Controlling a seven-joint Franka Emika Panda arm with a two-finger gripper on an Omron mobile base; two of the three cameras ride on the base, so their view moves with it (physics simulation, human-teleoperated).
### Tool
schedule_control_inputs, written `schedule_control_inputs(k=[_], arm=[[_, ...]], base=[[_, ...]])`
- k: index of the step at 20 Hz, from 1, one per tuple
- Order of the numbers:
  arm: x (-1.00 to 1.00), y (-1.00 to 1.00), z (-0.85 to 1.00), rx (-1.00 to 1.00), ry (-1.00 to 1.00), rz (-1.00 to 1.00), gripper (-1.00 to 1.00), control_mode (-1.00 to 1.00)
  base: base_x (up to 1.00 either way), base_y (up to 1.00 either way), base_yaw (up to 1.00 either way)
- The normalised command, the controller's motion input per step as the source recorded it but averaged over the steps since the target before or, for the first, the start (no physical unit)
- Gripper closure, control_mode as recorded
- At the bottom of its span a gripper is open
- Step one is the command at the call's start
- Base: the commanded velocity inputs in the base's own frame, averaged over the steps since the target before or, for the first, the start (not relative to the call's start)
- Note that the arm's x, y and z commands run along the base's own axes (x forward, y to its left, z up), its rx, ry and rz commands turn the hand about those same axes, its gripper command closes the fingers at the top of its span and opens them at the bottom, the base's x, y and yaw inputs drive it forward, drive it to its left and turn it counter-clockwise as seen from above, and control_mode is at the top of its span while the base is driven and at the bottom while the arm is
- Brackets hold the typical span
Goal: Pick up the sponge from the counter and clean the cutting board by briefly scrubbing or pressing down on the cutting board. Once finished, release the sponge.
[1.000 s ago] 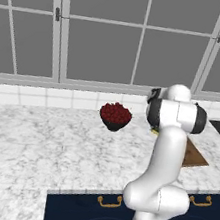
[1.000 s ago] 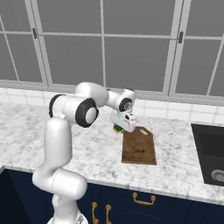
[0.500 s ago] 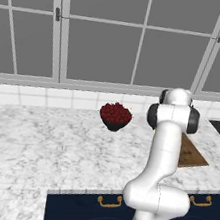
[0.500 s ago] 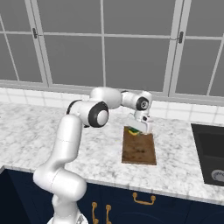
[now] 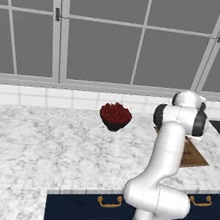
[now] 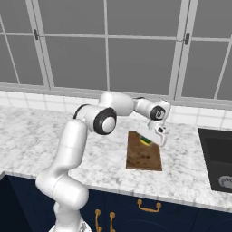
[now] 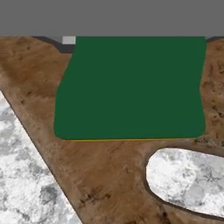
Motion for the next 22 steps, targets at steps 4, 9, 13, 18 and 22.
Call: schedule_control_inputs(k=[4, 9, 13, 18, 22], arm=[[0.40, 0.00, 0.00, 0.09, -0.16, 0.00, 1.00, -1.00], [0.57, 0.32, 0.03, 0.03, 0.00, 0.00, 1.00, -1.00], [0.37, 0.67, 0.24, 0.00, 0.07, 0.00, 1.00, -1.00], [0.00, 0.56, 0.13, 0.00, 0.05, 0.00, 1.00, -1.00], [0.00, 0.16, -0.02, 0.00, 0.01, 0.00, 1.00, -1.00]], base=[[0.00, 0.00, 0.00], [0.00, 0.00, 0.00], [0.00, 0.00, 0.00], [0.00, 0.00, 0.00], [0.00, 0.00, 0.00]])
